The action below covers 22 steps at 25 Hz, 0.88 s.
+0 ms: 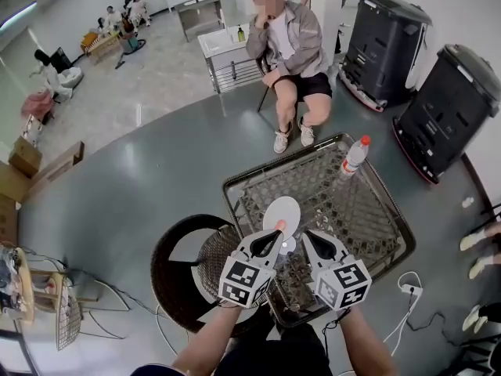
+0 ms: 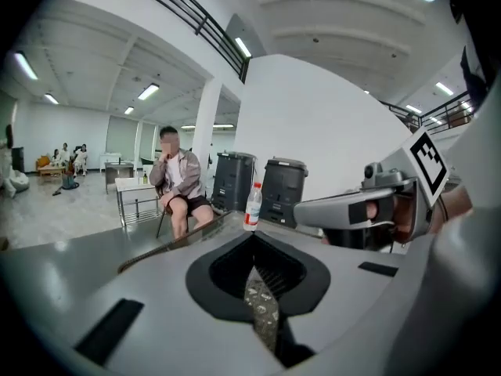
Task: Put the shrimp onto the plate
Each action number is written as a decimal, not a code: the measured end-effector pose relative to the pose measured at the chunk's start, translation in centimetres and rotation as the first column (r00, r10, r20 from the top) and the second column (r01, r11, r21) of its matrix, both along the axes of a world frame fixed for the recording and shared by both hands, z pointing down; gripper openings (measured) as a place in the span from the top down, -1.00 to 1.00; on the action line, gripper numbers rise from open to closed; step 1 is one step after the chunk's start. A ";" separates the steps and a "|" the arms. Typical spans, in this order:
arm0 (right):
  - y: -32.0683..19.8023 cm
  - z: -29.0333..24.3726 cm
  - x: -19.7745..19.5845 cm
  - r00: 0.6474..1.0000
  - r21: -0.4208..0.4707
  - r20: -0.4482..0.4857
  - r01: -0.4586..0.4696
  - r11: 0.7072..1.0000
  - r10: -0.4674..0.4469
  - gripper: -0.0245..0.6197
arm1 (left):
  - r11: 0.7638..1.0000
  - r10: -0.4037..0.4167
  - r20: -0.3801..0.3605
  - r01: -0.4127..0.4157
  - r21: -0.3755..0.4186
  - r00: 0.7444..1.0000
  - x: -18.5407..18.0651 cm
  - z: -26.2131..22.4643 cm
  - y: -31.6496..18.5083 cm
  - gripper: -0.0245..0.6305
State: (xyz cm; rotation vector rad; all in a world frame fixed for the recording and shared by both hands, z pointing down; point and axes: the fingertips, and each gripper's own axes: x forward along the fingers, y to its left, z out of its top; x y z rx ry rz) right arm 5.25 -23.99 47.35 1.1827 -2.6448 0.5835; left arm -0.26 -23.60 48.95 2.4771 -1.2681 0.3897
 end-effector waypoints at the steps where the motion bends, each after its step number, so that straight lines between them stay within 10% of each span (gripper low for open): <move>1: 0.3 -0.9 -0.5 1.000 0.014 0.012 0.010 1.000 -0.010 0.91 | 1.000 0.005 -0.035 -0.005 0.016 0.999 -0.1 -1.2 0.5 0.90; 5: 1.3 -4.8 -2.0 0.996 0.091 0.065 0.056 0.994 -0.062 0.91 | 0.995 0.022 -0.151 -0.008 0.095 0.988 -0.5 -6.1 1.9 0.90; 22: 3.4 -9.8 -4.3 0.984 0.221 0.093 0.125 0.967 -0.149 0.91 | 0.988 0.036 -0.149 -0.013 0.155 0.988 -2.0 -10.7 5.6 0.90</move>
